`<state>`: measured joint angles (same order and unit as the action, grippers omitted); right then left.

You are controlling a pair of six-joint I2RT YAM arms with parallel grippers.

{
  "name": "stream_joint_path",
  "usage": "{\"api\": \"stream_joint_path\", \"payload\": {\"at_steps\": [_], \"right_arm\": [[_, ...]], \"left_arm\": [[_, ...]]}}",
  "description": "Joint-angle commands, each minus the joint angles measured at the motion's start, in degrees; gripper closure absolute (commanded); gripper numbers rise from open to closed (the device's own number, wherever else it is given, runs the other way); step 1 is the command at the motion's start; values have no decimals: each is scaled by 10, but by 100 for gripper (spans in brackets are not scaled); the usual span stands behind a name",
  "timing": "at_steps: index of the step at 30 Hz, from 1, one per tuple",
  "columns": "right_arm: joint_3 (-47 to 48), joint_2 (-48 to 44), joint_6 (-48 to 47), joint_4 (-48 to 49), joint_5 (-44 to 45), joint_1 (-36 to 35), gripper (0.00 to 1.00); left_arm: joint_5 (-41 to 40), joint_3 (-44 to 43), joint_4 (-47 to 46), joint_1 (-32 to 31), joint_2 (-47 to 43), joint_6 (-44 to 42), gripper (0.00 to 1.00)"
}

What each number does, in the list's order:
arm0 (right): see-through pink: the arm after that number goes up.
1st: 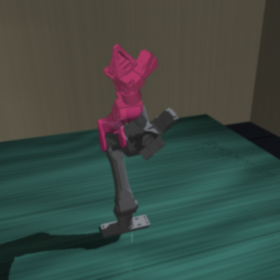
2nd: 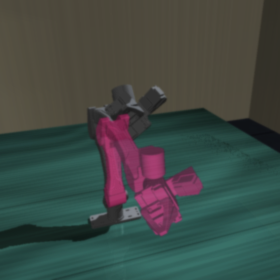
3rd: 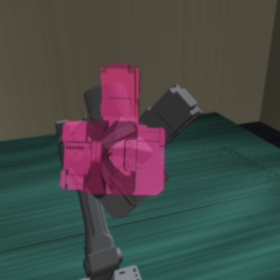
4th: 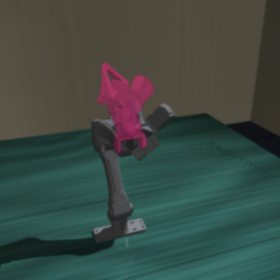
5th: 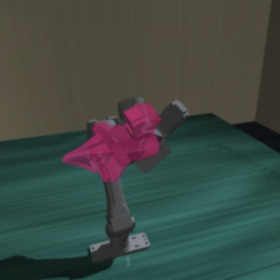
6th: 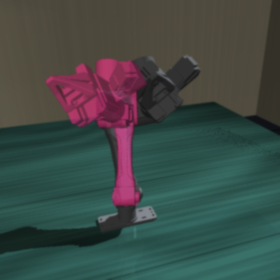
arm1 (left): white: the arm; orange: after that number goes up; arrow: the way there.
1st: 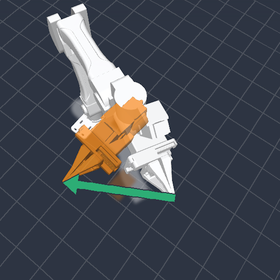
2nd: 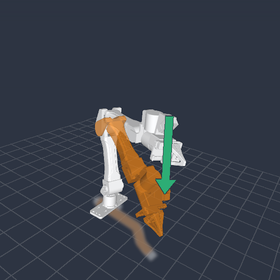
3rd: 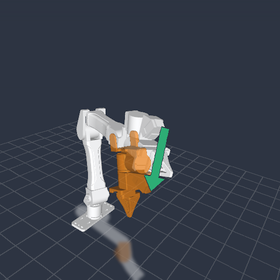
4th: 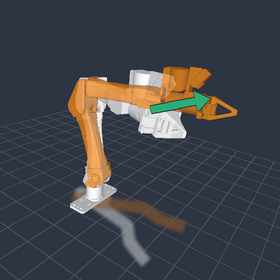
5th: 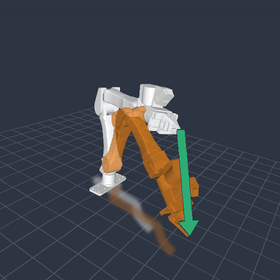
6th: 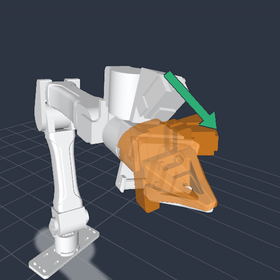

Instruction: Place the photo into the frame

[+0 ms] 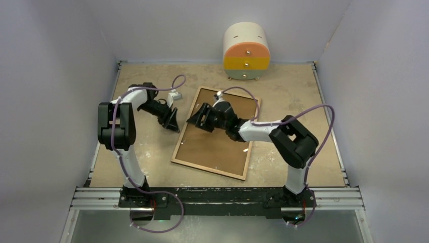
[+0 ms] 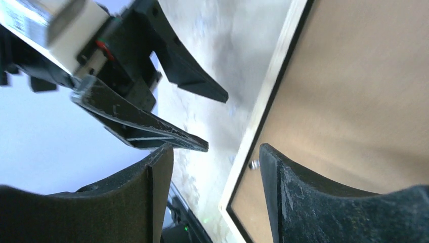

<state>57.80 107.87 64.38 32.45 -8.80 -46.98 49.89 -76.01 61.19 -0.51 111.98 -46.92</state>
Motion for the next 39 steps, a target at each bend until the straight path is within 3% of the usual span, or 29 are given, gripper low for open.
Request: {"api": "stream_joint_path", "payload": {"at_steps": [1, 8, 23, 39], "right_arm": [[23, -30, -42, -18, -15, 48, 34], [114, 49, -97, -77, 3, 85, 38], [276, 194, -123, -124, 7, 106, 42], [328, 244, -122, -142, -12, 115, 44]], "left_arm": [[57, -74, -24, 1, 42, 56, 38], [78, -134, -28, -23, 117, 84, 44], [53, -100, -62, -31, 138, 75, 81], [38, -79, -70, -32, 131, 66, 88]]}}
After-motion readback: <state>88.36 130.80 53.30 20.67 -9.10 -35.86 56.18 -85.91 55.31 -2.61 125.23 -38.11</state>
